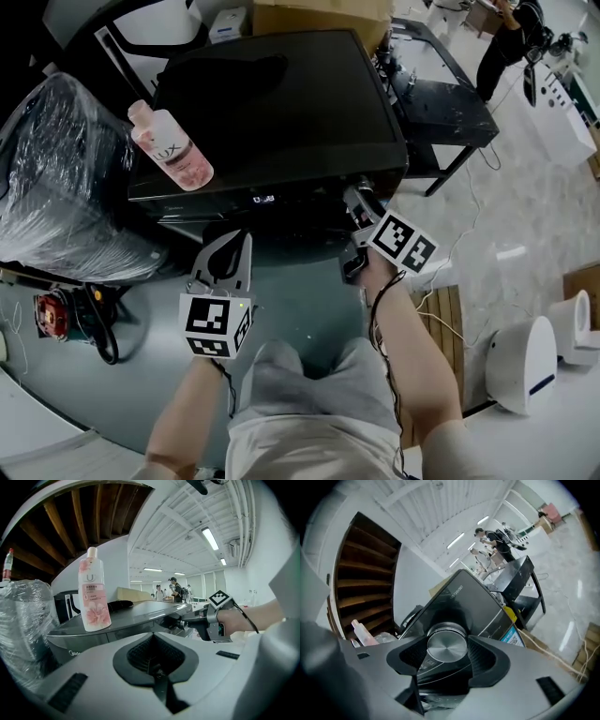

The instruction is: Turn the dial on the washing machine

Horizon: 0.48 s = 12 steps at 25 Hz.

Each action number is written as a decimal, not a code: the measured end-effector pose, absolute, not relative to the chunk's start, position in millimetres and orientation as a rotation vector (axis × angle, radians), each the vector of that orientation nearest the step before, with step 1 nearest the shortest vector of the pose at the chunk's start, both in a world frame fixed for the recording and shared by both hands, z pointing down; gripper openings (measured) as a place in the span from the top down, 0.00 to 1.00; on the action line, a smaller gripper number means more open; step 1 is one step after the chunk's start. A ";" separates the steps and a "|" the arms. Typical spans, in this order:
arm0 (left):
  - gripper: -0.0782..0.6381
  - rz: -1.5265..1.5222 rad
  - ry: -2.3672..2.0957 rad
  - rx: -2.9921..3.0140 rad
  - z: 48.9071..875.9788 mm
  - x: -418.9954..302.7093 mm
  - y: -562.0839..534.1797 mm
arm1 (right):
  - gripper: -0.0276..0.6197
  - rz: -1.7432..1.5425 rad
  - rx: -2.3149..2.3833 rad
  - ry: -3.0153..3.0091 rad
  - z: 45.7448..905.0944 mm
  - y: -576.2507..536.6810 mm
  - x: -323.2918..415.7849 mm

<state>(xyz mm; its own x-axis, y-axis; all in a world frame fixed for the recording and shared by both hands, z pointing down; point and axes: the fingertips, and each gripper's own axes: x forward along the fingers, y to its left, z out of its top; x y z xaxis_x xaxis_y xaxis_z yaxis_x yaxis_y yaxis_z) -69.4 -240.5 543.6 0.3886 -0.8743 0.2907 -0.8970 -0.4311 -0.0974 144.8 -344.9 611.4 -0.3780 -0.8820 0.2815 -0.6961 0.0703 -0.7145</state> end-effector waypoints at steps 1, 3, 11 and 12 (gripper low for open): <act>0.87 0.463 -1.631 2.552 544.2 -69.5 -240.3 | 0.50 -1.163 -1.644 2.158 611.7 -344.8 144.1; 0.86 0.466 -1.628 2.549 545.0 -68.8 -239.8 | 0.50 -1.101 -1.713 2.223 611.9 -344.3 143.7; 0.87 0.480 -1.615 2.527 547.0 -71.2 -237.6 | 0.50 -0.973 -1.802 2.353 607.2 -346.5 141.7; 0.87 0.480 -1.614 2.524 546.6 -71.9 -237.5 | 0.50 -0.954 -1.822 2.372 606.7 -346.7 141.1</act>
